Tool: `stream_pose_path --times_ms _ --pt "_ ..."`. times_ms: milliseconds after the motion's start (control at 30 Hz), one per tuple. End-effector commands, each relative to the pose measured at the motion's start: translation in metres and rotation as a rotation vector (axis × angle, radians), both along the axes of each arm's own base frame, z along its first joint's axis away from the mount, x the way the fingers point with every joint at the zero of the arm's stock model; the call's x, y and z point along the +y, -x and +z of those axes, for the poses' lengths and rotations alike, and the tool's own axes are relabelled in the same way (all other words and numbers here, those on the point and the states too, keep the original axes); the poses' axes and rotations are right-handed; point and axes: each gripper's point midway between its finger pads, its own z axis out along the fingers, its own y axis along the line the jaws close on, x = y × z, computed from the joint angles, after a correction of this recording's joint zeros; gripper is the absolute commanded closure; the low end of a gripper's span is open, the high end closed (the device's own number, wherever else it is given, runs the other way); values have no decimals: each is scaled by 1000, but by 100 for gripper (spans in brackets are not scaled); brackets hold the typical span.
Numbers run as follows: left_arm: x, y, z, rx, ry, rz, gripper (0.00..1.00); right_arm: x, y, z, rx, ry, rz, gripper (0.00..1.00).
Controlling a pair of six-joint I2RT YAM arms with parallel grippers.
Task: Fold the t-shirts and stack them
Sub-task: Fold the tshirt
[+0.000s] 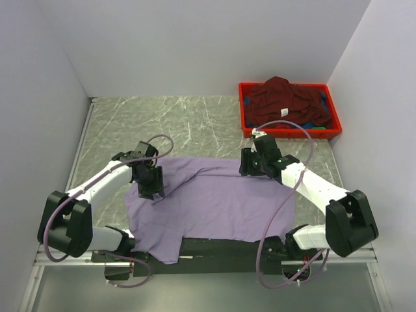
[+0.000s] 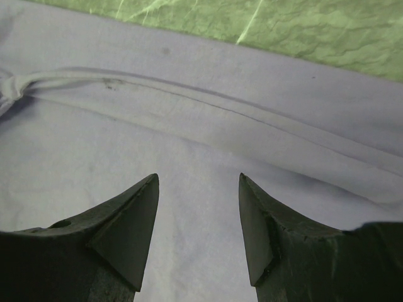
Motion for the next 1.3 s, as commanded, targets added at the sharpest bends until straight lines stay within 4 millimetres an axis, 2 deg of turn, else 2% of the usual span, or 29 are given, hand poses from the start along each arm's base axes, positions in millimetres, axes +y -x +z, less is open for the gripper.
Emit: stream_pose_path --times_ms 0,67,100,133,200,267,467,500,533,567,600,633,667,700,733,800,833,867,900,967,1100,1167,1267 --pt "-6 -9 21 -71 35 -2 46 17 -12 15 -30 -44 45 39" --pt "-5 -24 36 -137 23 18 41 23 -10 12 -11 -52 75 40" --pt "-3 -30 42 -165 16 28 31 27 -12 15 -15 -58 90 40" --pt "-2 -39 48 -197 12 40 27 31 -11 11 -2 -58 108 40" --pt "4 -56 53 -240 -12 75 18 44 -12 16 -2 -89 154 41" --pt "6 -75 57 -284 -7 97 16 56 -15 18 -4 -106 184 41" --pt "30 -131 42 -336 -25 200 35 85 -27 19 13 -159 230 48" --pt "39 -143 33 -334 -36 232 40 95 -30 26 1 -176 252 50" --pt "43 -150 31 -339 -39 243 41 100 -33 20 19 -180 257 51" --pt "46 -159 32 -349 -38 252 43 108 -40 28 4 -195 268 52" --pt "52 -167 23 -338 -48 269 46 116 -40 29 9 -202 283 53" --pt "54 -172 20 -338 -49 275 47 124 -40 21 40 -203 303 53" --pt "57 -180 21 -346 -51 282 47 133 -46 29 25 -210 319 53" --pt "66 -184 13 -334 -82 305 51 138 -47 29 28 -209 328 53" --pt "71 -192 12 -349 -97 319 52 147 -45 21 47 -201 346 53" --pt "79 -196 3 -331 -113 336 53 159 -51 25 38 -214 361 53" --pt "83 -200 1 -336 -127 345 53 165 -51 14 61 -207 368 54" --pt "87 -200 -3 -331 -142 349 53 173 -54 19 57 -224 382 54" --pt "92 -200 -11 -317 -158 356 54 178 -54 8 80 -221 388 54" --pt "99 -199 -20 -298 -182 365 54 189 -57 8 83 -222 406 53" --pt "103 -194 -33 -279 -192 370 55 201 -57 -15 131 -206 428 54" --pt "103 -191 -38 -268 -194 367 55 205 -56 -19 141 -200 437 54" --pt "104 -188 -40 -263 -198 364 55 204 -52 -30 174 -179 450 54"
